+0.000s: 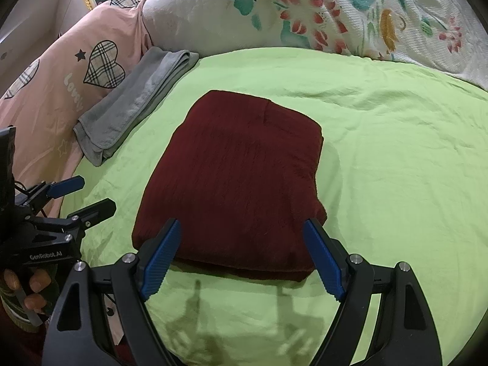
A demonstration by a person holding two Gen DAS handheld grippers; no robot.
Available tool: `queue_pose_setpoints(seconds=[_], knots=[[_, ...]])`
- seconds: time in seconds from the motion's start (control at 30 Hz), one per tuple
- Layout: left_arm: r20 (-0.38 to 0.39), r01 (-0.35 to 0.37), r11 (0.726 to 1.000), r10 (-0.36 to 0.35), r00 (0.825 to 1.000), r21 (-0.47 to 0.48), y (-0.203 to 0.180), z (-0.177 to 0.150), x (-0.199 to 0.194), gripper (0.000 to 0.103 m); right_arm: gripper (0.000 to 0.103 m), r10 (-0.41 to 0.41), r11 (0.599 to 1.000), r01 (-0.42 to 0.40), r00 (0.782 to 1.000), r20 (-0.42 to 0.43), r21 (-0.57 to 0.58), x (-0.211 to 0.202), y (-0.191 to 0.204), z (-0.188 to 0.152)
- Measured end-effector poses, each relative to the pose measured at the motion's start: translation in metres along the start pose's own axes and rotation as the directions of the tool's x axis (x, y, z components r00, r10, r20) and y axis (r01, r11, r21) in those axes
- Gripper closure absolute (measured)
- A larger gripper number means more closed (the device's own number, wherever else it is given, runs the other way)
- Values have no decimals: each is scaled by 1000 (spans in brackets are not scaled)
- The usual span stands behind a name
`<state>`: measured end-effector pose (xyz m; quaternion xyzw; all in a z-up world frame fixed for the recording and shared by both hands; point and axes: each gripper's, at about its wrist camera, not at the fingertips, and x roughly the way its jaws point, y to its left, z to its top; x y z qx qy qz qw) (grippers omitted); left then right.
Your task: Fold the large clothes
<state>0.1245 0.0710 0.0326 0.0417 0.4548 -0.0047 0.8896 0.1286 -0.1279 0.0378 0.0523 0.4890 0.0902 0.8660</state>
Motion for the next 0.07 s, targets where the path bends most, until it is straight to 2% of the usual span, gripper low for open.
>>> queue_pose_setpoints(seconds=[0.07], knots=[[0, -2, 1000, 2, 1000, -5, 1, 2, 2, 9, 21, -3, 1000, 3, 1000, 0, 3, 1, -2, 0]])
